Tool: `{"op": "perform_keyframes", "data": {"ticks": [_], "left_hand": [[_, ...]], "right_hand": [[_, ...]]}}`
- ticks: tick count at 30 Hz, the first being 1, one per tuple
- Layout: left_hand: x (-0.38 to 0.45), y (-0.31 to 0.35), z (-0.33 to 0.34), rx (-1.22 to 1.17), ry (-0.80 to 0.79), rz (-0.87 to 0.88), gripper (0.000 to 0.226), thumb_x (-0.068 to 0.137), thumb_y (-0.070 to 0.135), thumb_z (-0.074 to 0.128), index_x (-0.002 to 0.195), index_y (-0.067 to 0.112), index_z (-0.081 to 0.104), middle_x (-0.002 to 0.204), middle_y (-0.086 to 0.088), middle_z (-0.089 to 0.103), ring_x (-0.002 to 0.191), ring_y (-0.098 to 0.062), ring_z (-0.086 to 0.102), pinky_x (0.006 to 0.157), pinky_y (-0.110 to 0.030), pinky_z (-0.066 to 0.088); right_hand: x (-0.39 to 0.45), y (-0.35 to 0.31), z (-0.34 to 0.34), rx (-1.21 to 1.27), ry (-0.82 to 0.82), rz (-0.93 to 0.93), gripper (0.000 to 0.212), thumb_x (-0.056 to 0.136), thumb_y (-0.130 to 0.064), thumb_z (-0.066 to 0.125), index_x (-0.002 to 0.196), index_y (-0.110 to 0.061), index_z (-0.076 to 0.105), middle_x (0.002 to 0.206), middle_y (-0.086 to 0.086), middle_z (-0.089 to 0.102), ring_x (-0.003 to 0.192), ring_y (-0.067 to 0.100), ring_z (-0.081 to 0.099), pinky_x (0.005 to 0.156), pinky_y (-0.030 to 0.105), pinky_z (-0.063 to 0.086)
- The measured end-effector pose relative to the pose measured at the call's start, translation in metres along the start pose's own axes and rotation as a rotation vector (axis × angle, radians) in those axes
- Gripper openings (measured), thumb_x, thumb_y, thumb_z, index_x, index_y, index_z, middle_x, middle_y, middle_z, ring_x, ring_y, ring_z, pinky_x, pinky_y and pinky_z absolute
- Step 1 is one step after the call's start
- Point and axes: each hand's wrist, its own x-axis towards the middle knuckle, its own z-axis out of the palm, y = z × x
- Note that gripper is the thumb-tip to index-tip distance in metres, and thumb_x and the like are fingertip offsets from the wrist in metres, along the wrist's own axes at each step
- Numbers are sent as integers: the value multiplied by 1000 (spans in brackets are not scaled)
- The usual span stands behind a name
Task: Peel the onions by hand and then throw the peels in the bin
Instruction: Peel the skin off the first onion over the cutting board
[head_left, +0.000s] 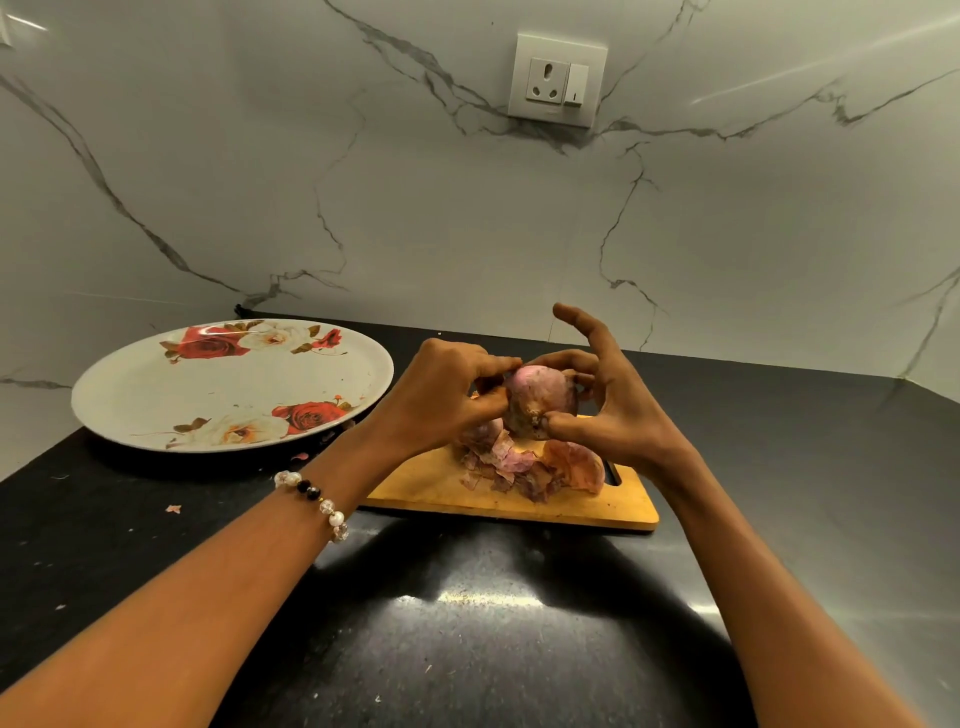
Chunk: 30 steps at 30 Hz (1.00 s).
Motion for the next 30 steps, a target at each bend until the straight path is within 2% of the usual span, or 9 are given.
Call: {"op": "perform_keyframes", "data": {"ticks": [3,6,10,13,17,23,26,28,30], "left_hand": [[0,-1,0,-14,29,-22,33,79,7,74,111,0,68,89,-13,73,74,-9,62,69,0,44],[0,0,1,-52,88,-87,32,80,7,74,111,3,68,97,-11,73,81,-6,61,77,0,43],[1,0,0,-121,154,-222,28,83,10,72,111,7,70,104,-8,72,87,-5,62,77,-2,45],[1,0,-1,-156,175,-295,26,84,13,71,109,9,71,101,-6,73,85,-8,66,79,-11,51],[2,1,-2,-211,218,-401,23,84,12,70,107,9,72,96,-3,72,77,-4,64,76,-13,53],[4,3,0,-296,258,-530,21,83,13,71,104,10,73,96,-3,72,83,-10,68,79,-25,57],[3,5,1,-266,255,-539,20,83,13,71,103,10,73,95,-3,72,81,-9,67,78,-23,57],[3,5,3,-256,258,-546,19,84,14,71,102,11,73,95,-3,72,79,-7,67,77,-23,57],[2,6,5,-230,275,-546,19,84,15,71,102,12,73,95,0,72,75,-1,63,73,-13,54]], "right_hand": [[1,1,0,35,7,20,104,65,-33,74,152,-23,17,137,15,48,113,16,61,93,33,54],[1,2,0,115,22,47,107,65,-27,76,153,-22,15,142,18,42,109,24,63,88,35,57],[0,2,-2,210,34,84,110,67,-8,78,154,-25,12,123,21,55,106,31,65,86,40,58],[-1,1,-3,290,22,95,110,69,2,72,154,-28,10,115,23,57,104,34,66,85,41,58],[0,-1,-4,417,39,120,118,63,-4,77,155,-30,9,116,20,54,99,32,67,84,42,58],[0,-2,-3,580,58,153,121,56,-6,76,155,-27,10,114,19,53,88,23,68,83,36,57],[0,-1,-3,587,52,181,120,58,5,74,155,-25,10,115,21,53,91,26,67,84,37,58],[-1,0,-4,582,38,201,121,58,4,74,155,-25,9,116,22,53,92,28,66,85,39,58],[-2,-1,-4,561,4,222,121,59,5,73,155,-27,8,117,22,52,92,29,67,83,40,59]]}}
